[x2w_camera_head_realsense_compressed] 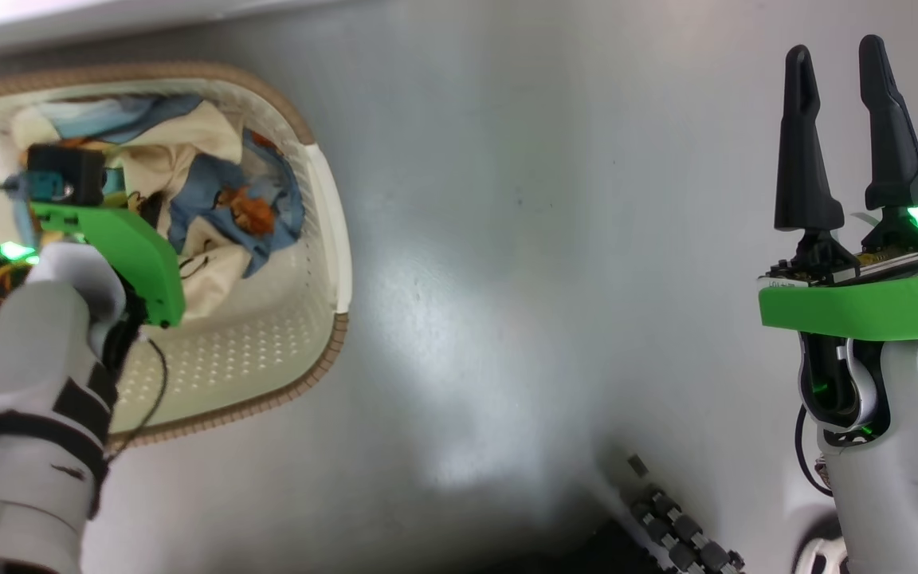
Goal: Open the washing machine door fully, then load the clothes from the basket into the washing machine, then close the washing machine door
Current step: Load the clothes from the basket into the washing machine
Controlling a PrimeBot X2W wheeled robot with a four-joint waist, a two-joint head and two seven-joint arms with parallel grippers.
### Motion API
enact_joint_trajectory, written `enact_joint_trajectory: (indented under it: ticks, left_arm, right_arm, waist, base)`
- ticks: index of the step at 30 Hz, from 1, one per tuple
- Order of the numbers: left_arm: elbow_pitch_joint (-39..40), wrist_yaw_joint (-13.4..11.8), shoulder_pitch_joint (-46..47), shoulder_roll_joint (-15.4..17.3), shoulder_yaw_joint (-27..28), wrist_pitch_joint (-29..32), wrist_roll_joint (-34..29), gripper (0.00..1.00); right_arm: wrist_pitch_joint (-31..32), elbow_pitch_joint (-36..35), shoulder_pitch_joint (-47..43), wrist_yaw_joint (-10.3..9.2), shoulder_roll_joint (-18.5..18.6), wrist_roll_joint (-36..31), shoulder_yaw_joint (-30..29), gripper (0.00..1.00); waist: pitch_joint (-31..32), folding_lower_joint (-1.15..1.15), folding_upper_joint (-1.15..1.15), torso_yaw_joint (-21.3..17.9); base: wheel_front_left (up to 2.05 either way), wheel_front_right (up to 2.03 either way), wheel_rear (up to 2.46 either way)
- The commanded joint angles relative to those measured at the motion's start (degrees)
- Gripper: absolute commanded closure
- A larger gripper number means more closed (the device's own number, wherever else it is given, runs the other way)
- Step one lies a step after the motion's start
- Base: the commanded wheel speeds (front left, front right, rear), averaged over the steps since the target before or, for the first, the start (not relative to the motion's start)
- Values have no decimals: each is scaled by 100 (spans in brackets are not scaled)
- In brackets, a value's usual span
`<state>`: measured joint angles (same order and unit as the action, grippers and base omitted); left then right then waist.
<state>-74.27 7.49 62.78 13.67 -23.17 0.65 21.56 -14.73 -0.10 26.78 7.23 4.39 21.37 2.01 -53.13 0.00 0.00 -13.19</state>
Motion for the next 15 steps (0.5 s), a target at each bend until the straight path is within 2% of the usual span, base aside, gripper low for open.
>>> enact_joint_trajectory:
  ticks: [1, 8, 15]
  left_arm:
    - [33, -15, -294, 110, 178, -198, 133, 100]
    - [140, -3, -714, -243, 371, -1070, 621, 100]
    - [597, -1, -1261, -406, 240, -1505, 1078, 100]
  right_arm:
    - [-27, -105, -160, 25, 22, 48, 76, 0]
    - [-27, -36, -274, 25, 118, 22, 37, 0]
    - [-27, 37, -525, 25, 224, 19, -12, 0]
  waist:
    - [228, 0, 0, 127]
    - [852, 0, 0, 369]
    - [1538, 0, 0, 608]
  base:
    - [0, 0, 0]
    - [0, 0, 0]
    - [0, 0, 0]
